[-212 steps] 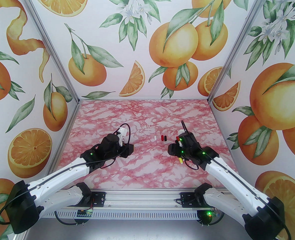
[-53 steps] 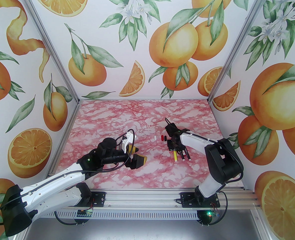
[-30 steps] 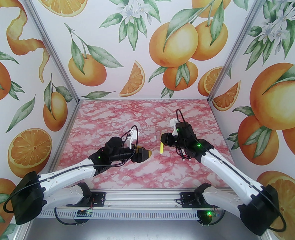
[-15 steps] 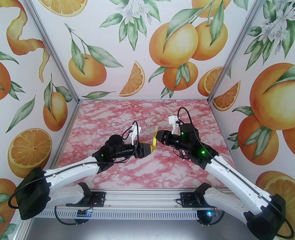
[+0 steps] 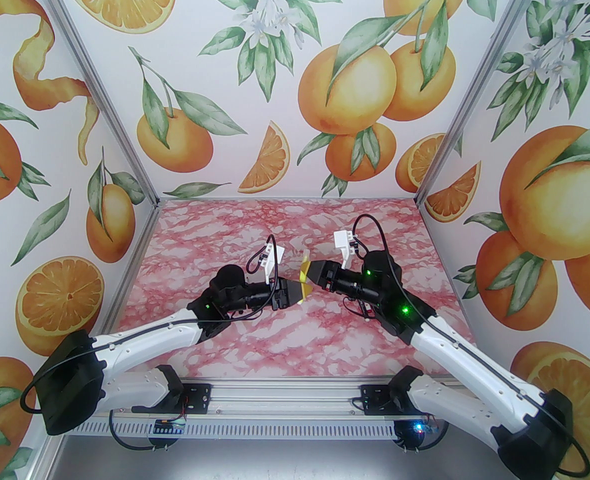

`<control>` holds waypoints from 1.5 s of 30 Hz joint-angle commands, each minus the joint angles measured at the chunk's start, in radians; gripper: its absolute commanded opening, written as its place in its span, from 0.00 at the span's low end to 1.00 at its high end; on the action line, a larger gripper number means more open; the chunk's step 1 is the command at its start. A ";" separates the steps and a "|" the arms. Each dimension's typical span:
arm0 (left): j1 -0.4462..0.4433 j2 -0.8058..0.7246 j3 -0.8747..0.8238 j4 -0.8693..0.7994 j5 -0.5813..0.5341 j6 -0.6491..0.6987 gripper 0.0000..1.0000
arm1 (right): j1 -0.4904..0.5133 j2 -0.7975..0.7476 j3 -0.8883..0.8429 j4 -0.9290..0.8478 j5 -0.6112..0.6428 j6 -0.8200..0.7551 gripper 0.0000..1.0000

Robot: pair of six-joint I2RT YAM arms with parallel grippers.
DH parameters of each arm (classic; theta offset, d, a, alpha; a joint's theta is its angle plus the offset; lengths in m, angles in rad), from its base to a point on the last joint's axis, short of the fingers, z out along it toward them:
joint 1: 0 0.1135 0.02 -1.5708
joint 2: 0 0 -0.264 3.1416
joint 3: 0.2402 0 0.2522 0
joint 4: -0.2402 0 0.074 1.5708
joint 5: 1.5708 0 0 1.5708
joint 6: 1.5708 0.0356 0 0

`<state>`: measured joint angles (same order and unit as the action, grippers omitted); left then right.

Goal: Open the pen caps

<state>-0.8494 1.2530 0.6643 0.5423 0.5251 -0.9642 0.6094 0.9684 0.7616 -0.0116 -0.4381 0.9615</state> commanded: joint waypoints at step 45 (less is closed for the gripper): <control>-0.080 -0.032 0.070 -0.313 0.071 0.367 0.07 | 0.078 -0.076 0.042 -0.220 0.179 -0.109 0.52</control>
<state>-0.9226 1.2167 0.6971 0.2100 0.5701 -0.6182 0.6796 0.8902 0.7860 -0.2592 -0.2996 0.8566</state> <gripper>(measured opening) 0.161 0.529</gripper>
